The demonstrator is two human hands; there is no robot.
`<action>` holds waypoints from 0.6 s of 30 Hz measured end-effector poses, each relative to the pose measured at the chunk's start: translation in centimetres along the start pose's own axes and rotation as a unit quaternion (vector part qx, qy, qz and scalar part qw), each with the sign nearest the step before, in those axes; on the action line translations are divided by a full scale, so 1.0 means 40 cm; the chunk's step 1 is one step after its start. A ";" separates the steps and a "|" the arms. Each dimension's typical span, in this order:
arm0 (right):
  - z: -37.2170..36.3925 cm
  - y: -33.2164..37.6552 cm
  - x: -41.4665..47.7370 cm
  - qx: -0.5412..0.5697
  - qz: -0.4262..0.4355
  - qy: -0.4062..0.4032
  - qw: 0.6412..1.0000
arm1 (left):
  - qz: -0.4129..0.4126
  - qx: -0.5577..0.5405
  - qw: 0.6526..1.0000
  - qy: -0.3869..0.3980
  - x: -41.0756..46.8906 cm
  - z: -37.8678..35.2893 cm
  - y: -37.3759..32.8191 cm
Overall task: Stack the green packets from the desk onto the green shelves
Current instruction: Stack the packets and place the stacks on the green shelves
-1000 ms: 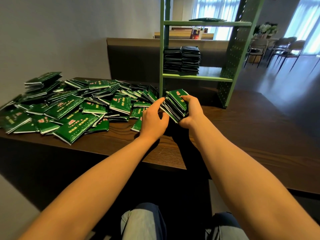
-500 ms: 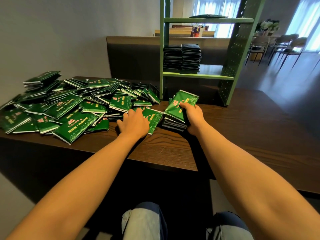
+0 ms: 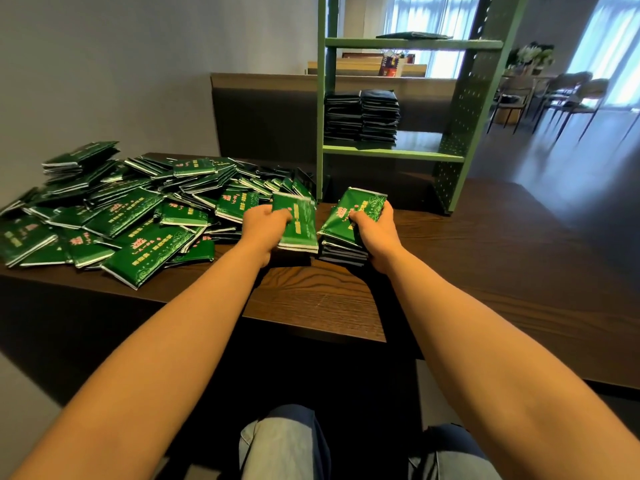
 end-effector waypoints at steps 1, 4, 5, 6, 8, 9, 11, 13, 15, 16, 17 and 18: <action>-0.004 0.000 -0.002 -0.001 0.000 0.002 1.000 | 0.017 -0.051 0.999 -0.009 -0.007 0.005 -0.004; -0.011 0.004 -0.003 -0.012 0.019 0.011 1.000 | 0.050 -0.126 0.990 0.029 -0.022 -0.015 -0.012; -0.014 0.006 -0.004 -0.018 0.026 0.016 0.999 | 0.042 -0.138 0.988 0.056 -0.030 -0.033 -0.022; -0.017 0.008 -0.002 -0.021 0.033 0.022 0.999 | 0.031 -0.146 0.986 0.076 -0.035 -0.051 -0.026; -0.025 0.013 -0.007 -0.021 0.042 0.038 0.998 | -0.008 -0.131 0.986 0.101 -0.051 -0.091 -0.040; -0.032 0.020 -0.015 -0.021 0.044 0.045 0.998 | -0.033 -0.108 0.989 0.098 -0.051 -0.105 -0.040; -0.036 0.025 -0.023 -0.008 0.047 0.056 0.997 | -0.068 -0.063 0.992 0.084 -0.056 -0.128 -0.037; -0.040 0.023 -0.025 0.016 0.041 0.069 0.997 | -0.084 -0.047 0.993 0.071 -0.061 -0.149 -0.030; -0.039 0.020 -0.022 0.017 0.033 0.069 0.997 | -0.093 -0.052 0.992 0.071 -0.067 -0.171 -0.027; -0.035 0.019 -0.019 0.018 0.032 0.068 0.997 | -0.097 -0.051 0.991 0.071 -0.067 -0.177 -0.027; -0.034 0.017 -0.017 0.019 0.030 0.069 0.997 | -0.103 -0.051 0.991 0.072 -0.065 -0.182 -0.028; -0.033 0.017 -0.020 0.025 0.026 0.071 0.997 | -0.109 -0.048 0.990 0.070 -0.061 -0.183 -0.028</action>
Point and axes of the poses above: each hand's wrist, its own x-axis towards the middle knuckle, its own z-axis out of the back of the hand, y = z × x, the point moved 8 cm from there along x, towards the middle knuckle
